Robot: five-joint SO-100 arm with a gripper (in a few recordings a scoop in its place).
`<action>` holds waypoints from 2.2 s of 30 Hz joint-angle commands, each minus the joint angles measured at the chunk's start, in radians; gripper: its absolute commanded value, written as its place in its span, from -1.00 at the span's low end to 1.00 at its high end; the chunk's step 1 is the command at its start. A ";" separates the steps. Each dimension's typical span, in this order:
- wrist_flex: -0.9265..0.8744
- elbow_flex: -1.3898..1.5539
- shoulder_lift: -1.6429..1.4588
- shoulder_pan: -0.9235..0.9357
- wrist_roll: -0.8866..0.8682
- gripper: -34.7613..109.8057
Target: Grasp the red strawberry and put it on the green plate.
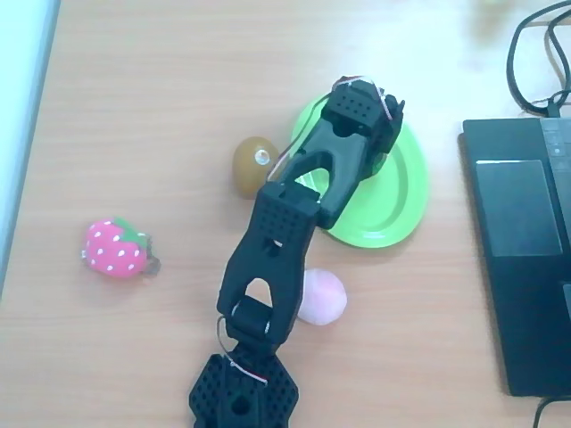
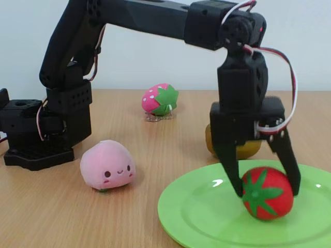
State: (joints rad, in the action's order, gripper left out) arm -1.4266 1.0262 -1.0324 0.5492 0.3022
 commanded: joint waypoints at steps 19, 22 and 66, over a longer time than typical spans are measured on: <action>-0.041 0.172 -0.298 -0.038 0.018 0.14; -0.046 0.268 -0.446 -0.075 0.003 0.05; 0.318 2.089 -2.263 -0.518 -0.376 -0.63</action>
State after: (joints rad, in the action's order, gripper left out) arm -1.0922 3.1002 -3.2704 0.0199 -0.0414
